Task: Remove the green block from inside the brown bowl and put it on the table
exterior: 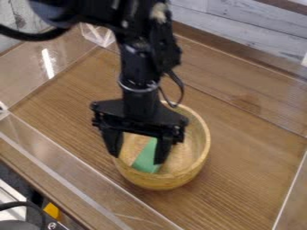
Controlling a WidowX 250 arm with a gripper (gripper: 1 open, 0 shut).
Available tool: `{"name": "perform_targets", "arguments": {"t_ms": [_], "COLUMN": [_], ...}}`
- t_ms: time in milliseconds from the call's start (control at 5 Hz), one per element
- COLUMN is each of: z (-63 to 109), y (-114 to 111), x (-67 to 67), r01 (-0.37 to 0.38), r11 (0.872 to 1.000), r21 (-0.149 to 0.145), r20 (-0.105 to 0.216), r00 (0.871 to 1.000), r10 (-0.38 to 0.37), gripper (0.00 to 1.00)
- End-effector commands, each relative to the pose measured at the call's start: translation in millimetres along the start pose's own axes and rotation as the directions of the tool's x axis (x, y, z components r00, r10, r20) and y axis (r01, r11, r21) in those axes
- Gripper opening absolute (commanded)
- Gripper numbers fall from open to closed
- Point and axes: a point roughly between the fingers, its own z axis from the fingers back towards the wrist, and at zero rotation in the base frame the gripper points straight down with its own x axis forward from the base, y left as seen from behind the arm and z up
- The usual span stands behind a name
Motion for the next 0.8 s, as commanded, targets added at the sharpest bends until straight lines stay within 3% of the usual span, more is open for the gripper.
{"name": "perform_targets", "arguments": {"t_ms": [0, 200, 600], "z": [-0.2, -0.1, 7.4], "y": [-14.0, -8.6, -15.5], "x": [9.0, 14.0, 16.4], "r01": [0.041, 0.094, 0.099], "r11": [0.999, 0.996, 0.995], "r21": [-0.004, -0.002, -0.024], "r20": [0.03, 0.037, 0.051], "r00": [0.999, 0.995, 0.994], "r10": [-0.04, -0.094, -0.098], "gripper": [1.0, 1.0, 1.0]}}
